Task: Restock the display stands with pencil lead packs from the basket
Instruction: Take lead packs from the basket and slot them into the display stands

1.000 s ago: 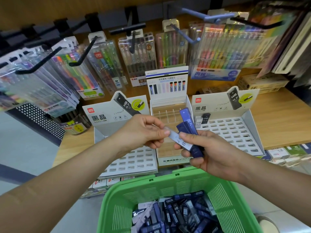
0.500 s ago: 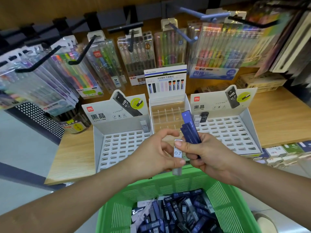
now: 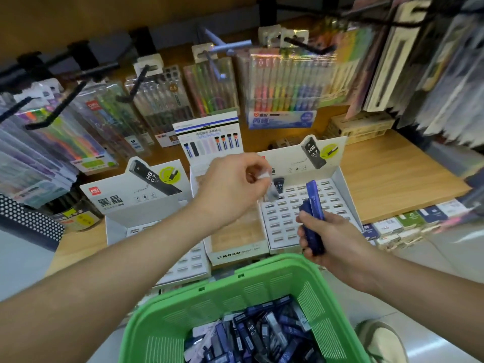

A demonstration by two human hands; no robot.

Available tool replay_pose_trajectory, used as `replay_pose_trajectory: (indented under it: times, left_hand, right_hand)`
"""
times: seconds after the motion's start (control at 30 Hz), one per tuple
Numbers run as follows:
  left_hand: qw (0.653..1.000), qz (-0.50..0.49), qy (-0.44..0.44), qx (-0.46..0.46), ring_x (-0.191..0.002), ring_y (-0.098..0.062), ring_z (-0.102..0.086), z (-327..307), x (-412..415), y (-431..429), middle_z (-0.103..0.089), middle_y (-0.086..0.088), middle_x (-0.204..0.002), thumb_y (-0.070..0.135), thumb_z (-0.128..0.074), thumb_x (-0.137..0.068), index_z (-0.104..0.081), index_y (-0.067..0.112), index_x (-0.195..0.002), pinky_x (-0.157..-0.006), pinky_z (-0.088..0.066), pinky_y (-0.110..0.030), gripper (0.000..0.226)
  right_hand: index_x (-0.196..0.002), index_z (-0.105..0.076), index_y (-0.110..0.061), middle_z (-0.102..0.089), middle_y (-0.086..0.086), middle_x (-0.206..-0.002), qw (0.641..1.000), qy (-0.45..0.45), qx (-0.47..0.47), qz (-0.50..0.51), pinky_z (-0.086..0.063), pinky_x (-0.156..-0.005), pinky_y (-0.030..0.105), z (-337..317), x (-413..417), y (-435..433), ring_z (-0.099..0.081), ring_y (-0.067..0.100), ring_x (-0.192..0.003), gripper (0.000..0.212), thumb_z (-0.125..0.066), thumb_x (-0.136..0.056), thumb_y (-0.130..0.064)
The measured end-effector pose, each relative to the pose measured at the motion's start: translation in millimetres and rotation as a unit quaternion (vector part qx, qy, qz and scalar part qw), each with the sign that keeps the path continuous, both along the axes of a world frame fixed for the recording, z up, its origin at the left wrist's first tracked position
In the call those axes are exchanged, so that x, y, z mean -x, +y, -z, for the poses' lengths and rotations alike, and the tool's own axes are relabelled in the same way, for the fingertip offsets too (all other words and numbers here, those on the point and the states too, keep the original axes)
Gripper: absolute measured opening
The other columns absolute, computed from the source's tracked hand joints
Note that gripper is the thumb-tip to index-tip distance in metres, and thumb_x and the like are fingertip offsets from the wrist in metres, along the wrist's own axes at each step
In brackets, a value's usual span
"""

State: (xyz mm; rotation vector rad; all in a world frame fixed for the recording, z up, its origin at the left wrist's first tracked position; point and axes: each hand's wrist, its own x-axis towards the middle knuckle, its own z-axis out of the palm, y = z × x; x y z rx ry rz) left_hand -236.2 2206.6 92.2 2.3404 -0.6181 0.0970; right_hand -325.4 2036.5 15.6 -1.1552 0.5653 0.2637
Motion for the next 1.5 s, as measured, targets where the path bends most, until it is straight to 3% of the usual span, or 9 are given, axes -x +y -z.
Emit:
replay_pose_trajectory:
  times: [0.27, 0.43, 0.57, 1.0, 1.2, 1.27, 1.33, 1.4, 1.5]
  left_hand:
    - [0.961, 0.021, -0.085, -0.261, -0.094, -0.014, -0.048, 36.7, -33.5, -35.8, -0.065, 0.004, -0.098, 0.035, -0.062, -0.087, -0.071, 0.035, -0.101, -0.074, -0.048, -0.03, 0.017]
    - [0.951, 0.015, -0.094, -0.295, -0.102, -0.018, -0.049, 47.4, -28.5, -35.9, -0.058, 0.004, -0.104, 0.037, -0.064, -0.086, -0.07, 0.038, -0.104, -0.085, -0.048, -0.033, 0.019]
    - [0.933, 0.016, -0.13, -0.335, -0.1, -0.016, -0.045, 51.8, -25.6, -40.2, -0.066, 0.007, -0.1, 0.038, -0.057, -0.09, -0.068, 0.035, -0.108, -0.077, -0.029, -0.033, 0.021]
    - [0.92, -0.032, -0.114, -0.373, -0.099, -0.019, -0.043, 49.0, -27.0, -47.0, -0.058, 0.008, -0.092, 0.029, -0.063, -0.088, -0.071, 0.035, -0.096, -0.068, -0.01, -0.034, 0.013]
    - [0.884, -0.017, -0.164, -0.438, -0.096, -0.017, -0.041, 45.5, -22.3, -54.7, -0.062, 0.008, -0.088, 0.024, -0.058, -0.09, -0.07, 0.029, -0.094, -0.074, -0.017, -0.037, 0.013]
    - [0.922, 0.005, -0.15, -0.356, -0.096, -0.014, -0.045, 37.7, -13.9, -52.5, -0.065, 0.012, -0.092, 0.029, -0.051, -0.096, -0.069, 0.029, -0.096, -0.076, -0.027, -0.034, 0.017]
    - [0.992, 0.012, 0.048, -0.116, -0.083, -0.008, -0.058, 20.4, 0.2, -48.0, -0.069, 0.012, -0.085, 0.037, -0.048, -0.098, -0.071, 0.026, -0.097, -0.071, -0.041, -0.026, 0.026]
    - [0.959, 0.02, 0.268, 0.093, -0.061, -0.007, -0.059, 3.0, 15.3, -41.1, -0.071, 0.005, -0.076, 0.042, -0.052, -0.095, -0.073, 0.02, -0.092, -0.059, -0.049, -0.023, 0.03]
    - [0.946, 0.002, 0.294, 0.134, -0.048, -0.008, -0.053, -10.9, 29.9, -21.6, -0.064, -0.001, -0.061, 0.033, -0.065, -0.089, -0.072, 0.011, -0.082, -0.048, -0.047, -0.02, 0.024]
  right_hand:
    - [-0.097, -0.058, -0.009, -0.062, 0.003, -0.062, 1.0, 0.001, -0.007, 0.026, -0.049, -0.05, 0.028, 1.7, 6.1, -24.5, -0.058, 0.016, -0.054, 0.014, -0.058, -0.098, -0.023]
    - [-0.099, -0.059, -0.009, -0.061, 0.001, -0.062, 0.999, 0.004, -0.018, 0.026, -0.047, -0.047, 0.025, -0.4, 8.3, -23.7, -0.058, 0.013, -0.05, 0.013, -0.058, -0.098, -0.023]
    - [-0.1, -0.059, -0.009, -0.06, 0.001, -0.061, 0.999, -0.005, -0.037, 0.022, -0.047, -0.046, 0.024, -2.0, 8.5, -22.2, -0.056, 0.013, -0.049, 0.013, -0.059, -0.098, -0.022]
    - [-0.112, -0.058, -0.002, -0.062, 0.005, -0.064, 0.997, 0.006, -0.077, 0.019, -0.048, -0.048, 0.026, -1.3, 8.7, -24.3, -0.058, 0.016, -0.052, 0.02, -0.062, -0.095, -0.01]
    - [-0.102, -0.063, -0.005, -0.057, 0.004, -0.065, 0.995, 0.019, -0.09, -0.032, -0.035, -0.041, 0.022, -3.5, 6.6, -25.4, -0.047, 0.013, -0.049, 0.017, -0.054, -0.089, -0.002]
    - [-0.095, -0.06, -0.007, -0.052, 0.003, -0.064, 0.991, 0.017, -0.11, -0.069, -0.027, -0.037, 0.02, -8.8, 5.9, -26.1, -0.037, 0.011, -0.045, 0.019, -0.047, -0.082, -0.003]
    - [-0.091, -0.056, -0.009, -0.047, 0.001, -0.062, 0.985, 0.001, -0.124, -0.121, -0.022, -0.034, 0.018, -16.9, 5.4, -25.4, -0.031, 0.009, -0.043, 0.018, -0.043, -0.079, -0.004]
    - [-0.09, -0.054, -0.01, -0.044, 0.0, -0.06, 0.975, -0.024, -0.127, -0.179, -0.02, -0.032, 0.016, -26.1, 4.6, -20.6, -0.027, 0.008, -0.041, 0.017, -0.043, -0.079, -0.003]
    - [-0.093, -0.058, -0.01, -0.043, 0.0, -0.058, 0.965, -0.057, -0.058, -0.25, -0.02, -0.031, 0.016, -39.3, 1.2, -6.7, -0.025, 0.006, -0.039, 0.015, -0.048, -0.085, -0.002]
